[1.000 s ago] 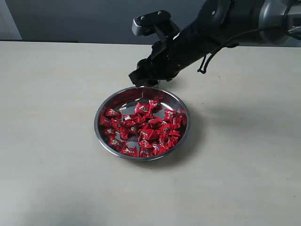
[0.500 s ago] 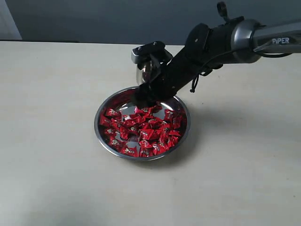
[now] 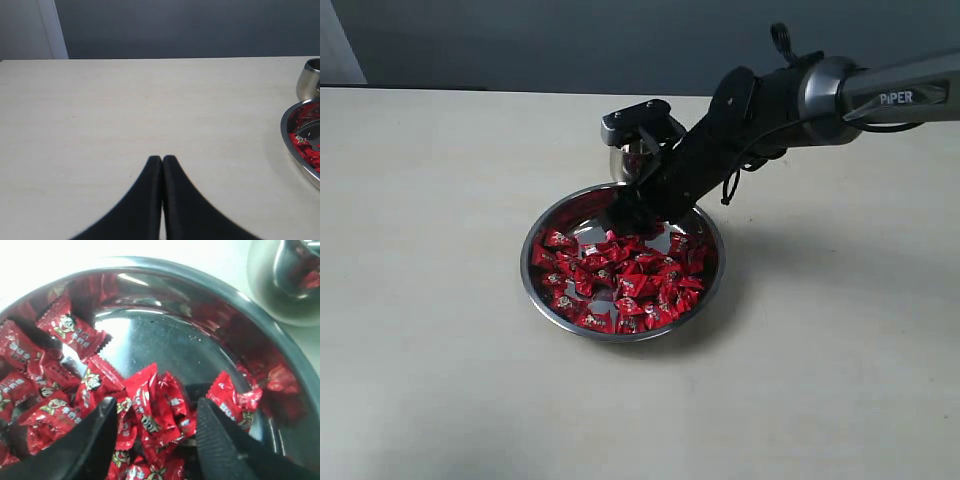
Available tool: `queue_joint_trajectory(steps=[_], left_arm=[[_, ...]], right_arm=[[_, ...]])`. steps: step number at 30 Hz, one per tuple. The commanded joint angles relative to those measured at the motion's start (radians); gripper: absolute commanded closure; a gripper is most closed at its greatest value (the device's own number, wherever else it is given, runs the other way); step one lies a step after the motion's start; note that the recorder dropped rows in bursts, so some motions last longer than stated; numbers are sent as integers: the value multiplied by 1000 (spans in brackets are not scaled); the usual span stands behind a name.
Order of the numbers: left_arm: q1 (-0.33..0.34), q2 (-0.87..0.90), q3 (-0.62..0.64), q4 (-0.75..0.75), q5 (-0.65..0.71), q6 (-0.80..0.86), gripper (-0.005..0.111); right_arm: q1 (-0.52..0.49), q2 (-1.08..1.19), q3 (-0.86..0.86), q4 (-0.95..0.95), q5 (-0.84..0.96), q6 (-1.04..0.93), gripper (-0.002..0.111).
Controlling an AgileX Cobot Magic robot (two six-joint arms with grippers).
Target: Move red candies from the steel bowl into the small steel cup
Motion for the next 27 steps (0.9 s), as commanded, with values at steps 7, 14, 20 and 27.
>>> queue_joint_trajectory(steps=[7,14,20,27], left_arm=[[-5,-7,3,1,-4,-2,106],[-5,-7,3,1,-4,-2,106],[-5,-7,3,1,-4,-2,106],[-5,-7,3,1,-4,-2,106]], right_arm=[[-1,-3,-3,3,-6,-6,61],[-1,-3,-3,3,-6,50,61],[-1,-3,-3,6,15,173,61],[-32,53,-3,85,53,179,61]])
